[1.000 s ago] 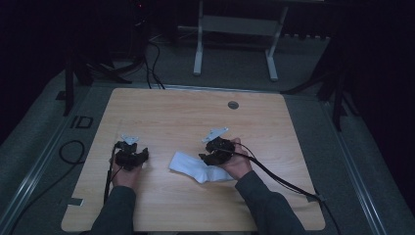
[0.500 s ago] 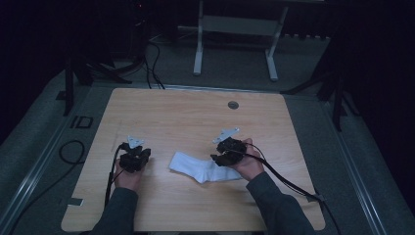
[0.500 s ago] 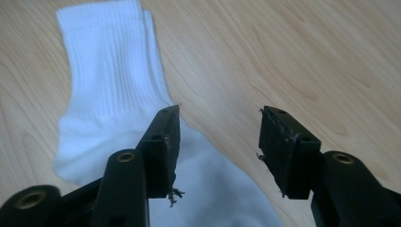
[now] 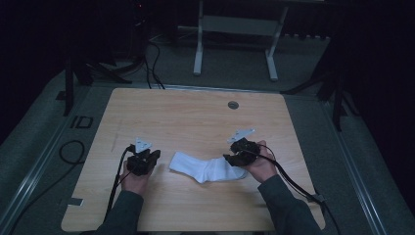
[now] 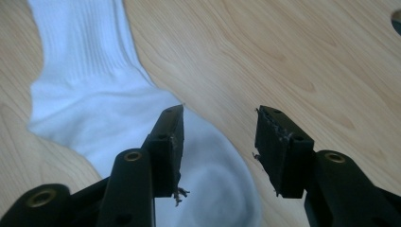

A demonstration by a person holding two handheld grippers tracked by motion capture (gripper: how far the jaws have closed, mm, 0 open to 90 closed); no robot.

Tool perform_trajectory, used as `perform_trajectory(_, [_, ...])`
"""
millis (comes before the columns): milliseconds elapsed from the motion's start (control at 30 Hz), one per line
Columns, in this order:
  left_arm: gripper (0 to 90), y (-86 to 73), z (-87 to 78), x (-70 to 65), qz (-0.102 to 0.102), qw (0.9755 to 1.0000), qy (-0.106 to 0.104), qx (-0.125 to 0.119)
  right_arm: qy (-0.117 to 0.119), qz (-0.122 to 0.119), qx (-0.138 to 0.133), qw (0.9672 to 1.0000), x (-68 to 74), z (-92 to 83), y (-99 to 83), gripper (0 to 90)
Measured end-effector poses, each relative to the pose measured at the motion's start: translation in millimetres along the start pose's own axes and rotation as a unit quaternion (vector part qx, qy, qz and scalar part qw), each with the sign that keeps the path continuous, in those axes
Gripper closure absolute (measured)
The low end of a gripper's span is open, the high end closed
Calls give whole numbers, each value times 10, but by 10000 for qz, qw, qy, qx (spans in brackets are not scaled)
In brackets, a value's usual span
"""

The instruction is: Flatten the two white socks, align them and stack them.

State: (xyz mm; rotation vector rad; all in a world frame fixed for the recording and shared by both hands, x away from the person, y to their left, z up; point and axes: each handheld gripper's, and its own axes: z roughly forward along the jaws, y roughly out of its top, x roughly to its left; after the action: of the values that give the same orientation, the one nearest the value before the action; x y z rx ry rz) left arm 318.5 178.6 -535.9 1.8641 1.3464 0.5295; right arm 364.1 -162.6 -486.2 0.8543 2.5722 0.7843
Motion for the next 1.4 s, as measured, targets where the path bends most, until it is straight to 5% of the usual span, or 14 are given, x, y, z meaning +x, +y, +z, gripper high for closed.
perform_trajectory(200, [896, 5, -13, -5, -5, 10000, -7, 9, -48, 216, 16, 9998, -108, -64, -126, 533])
perform_trajectory(533, [896, 54, 44, -271, 404, 9990, -136, 143, -48, 301, 89, 9995, -162, -93, -225, 588])
perform_trajectory(1000, [896, 13, 306, -464, 819, 9952, -229, 494, 20, 696, 416, 9967, -263, 120, -422, 691])
perform_trajectory(1100, [896, 0, 328, -481, 880, 9948, -203, 475, 142, 787, 437, 9958, -283, 175, -428, 798])
perform_trajectory(1167, [897, -11, 329, -492, 956, 9942, -162, 466, 49, 768, 459, 9960, -270, 180, -426, 875])
perform_trajectory(1400, [898, -42, 319, -517, 1088, 9929, -81, 472, -142, 736, 395, 9964, -287, 48, -465, 885])
